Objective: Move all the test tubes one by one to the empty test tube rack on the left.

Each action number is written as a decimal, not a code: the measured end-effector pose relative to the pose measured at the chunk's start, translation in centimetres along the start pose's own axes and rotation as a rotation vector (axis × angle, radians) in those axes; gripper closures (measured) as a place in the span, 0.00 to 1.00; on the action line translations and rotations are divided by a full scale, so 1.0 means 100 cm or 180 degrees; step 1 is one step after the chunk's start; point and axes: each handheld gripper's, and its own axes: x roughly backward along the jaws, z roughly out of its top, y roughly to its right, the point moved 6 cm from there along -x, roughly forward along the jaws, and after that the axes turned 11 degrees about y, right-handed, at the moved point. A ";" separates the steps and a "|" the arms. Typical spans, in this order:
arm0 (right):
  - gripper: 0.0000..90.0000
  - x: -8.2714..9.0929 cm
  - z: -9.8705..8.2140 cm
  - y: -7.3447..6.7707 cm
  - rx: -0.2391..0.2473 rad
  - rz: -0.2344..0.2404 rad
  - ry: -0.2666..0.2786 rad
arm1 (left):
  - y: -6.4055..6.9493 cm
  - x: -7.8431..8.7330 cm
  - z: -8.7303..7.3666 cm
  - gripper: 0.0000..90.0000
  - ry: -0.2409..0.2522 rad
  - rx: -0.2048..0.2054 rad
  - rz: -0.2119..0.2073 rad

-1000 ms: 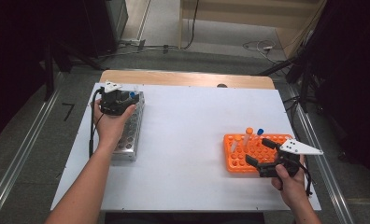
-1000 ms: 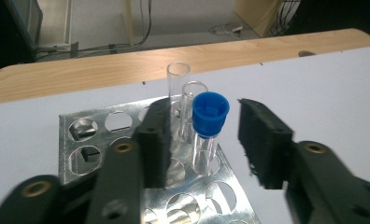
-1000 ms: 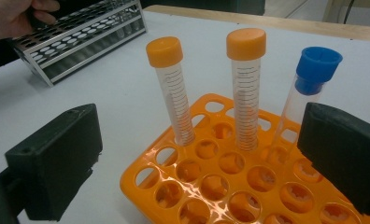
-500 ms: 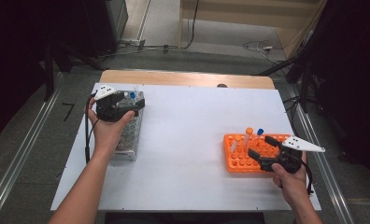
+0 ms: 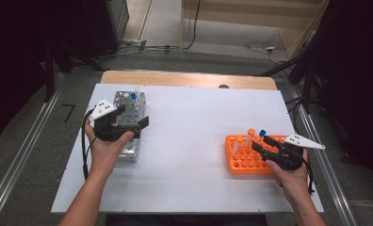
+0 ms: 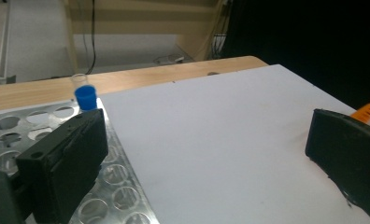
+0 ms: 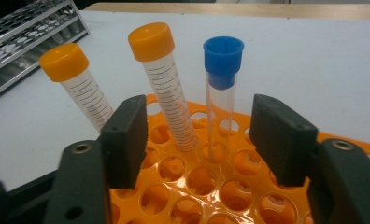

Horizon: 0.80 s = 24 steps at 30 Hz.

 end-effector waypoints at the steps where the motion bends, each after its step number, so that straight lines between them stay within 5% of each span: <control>1: 0.45 -0.001 0.000 0.001 -0.0014 -0.0013 -0.0006 | 0.004 0.003 -0.001 0.00 0.0006 -0.0008 -0.0026; 16: 0.70 -0.016 -0.013 0.006 -0.0207 -0.0200 -0.0295 | 0.054 0.029 -0.026 0.00 0.0059 0.0011 -0.0284; 24: 0.74 -0.022 -0.016 0.005 -0.0042 -0.0412 -0.0316 | 0.067 0.033 -0.040 0.00 -0.0011 -0.0036 -0.0337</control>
